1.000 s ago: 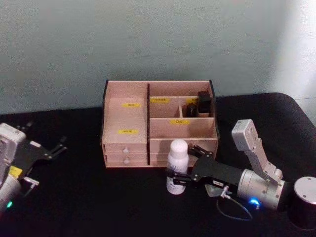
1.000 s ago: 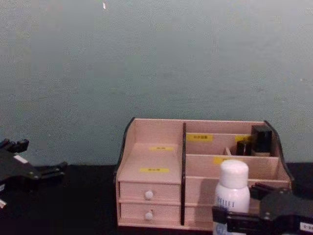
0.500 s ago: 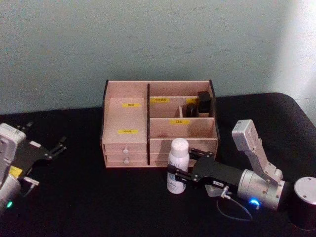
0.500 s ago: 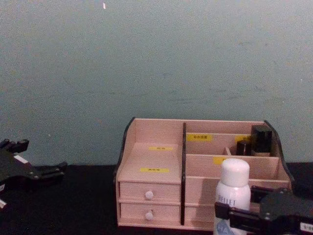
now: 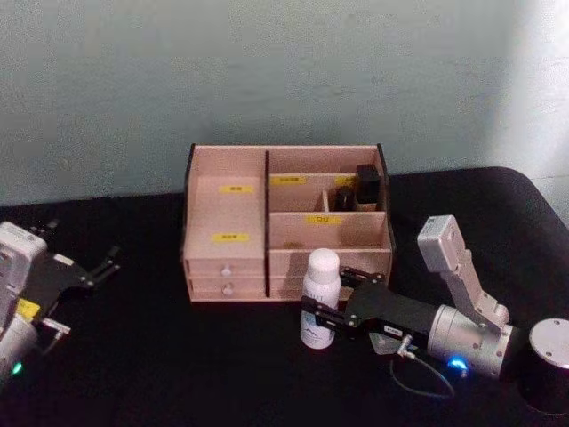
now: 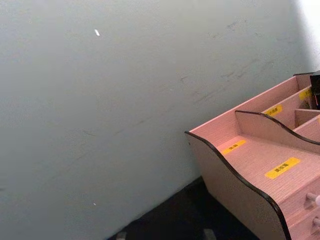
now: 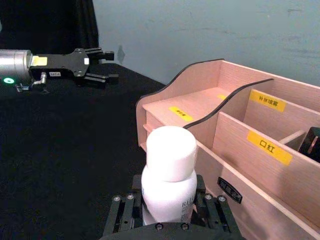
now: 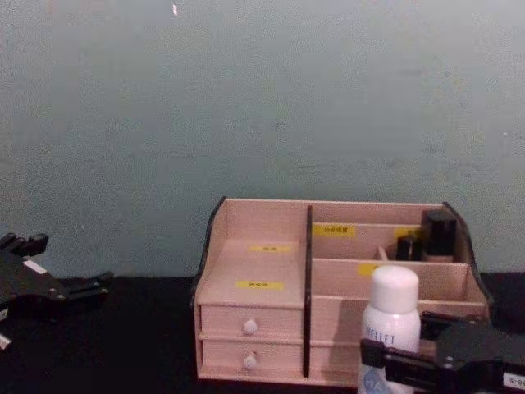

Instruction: Pick up the facial cleanser and watermelon frost from the table and place them into the tiered storage box.

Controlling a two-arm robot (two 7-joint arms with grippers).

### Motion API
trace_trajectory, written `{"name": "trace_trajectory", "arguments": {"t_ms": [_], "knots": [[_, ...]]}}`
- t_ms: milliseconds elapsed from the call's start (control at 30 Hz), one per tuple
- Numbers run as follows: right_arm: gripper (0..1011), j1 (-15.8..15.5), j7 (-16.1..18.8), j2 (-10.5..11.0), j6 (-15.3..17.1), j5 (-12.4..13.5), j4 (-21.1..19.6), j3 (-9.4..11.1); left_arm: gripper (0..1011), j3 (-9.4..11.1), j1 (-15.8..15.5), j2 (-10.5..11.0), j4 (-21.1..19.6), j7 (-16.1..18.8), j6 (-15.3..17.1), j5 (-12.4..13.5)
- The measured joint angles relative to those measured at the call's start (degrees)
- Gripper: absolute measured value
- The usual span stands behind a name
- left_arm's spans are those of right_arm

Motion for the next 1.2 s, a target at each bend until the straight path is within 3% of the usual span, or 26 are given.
{"name": "trace_trajectory", "arguments": {"t_ms": [233, 600, 900, 1200], "knots": [[594, 0.0, 1.0, 0.6, -0.2, 0.5, -0.9, 0.1, 1001, 0.0, 0.0, 0.0, 0.0, 0.0, 0.0, 0.0], [594, 0.4, 1.3, 1.4, 0.6, 4.3, -5.3, 2.3, 1001, 0.0, 0.0, 0.0, 0.0, 0.0, 0.0, 0.0], [594, 3.8, -0.9, -0.1, 1.8, 5.9, -6.1, 3.1, 1001, 0.0, 0.0, 0.0, 0.0, 0.0, 0.0, 0.0], [594, 8.7, -4.7, -2.9, 2.9, 3.6, -3.1, 2.4, 1001, 0.0, 0.0, 0.0, 0.0, 0.0, 0.0, 0.0]]}}
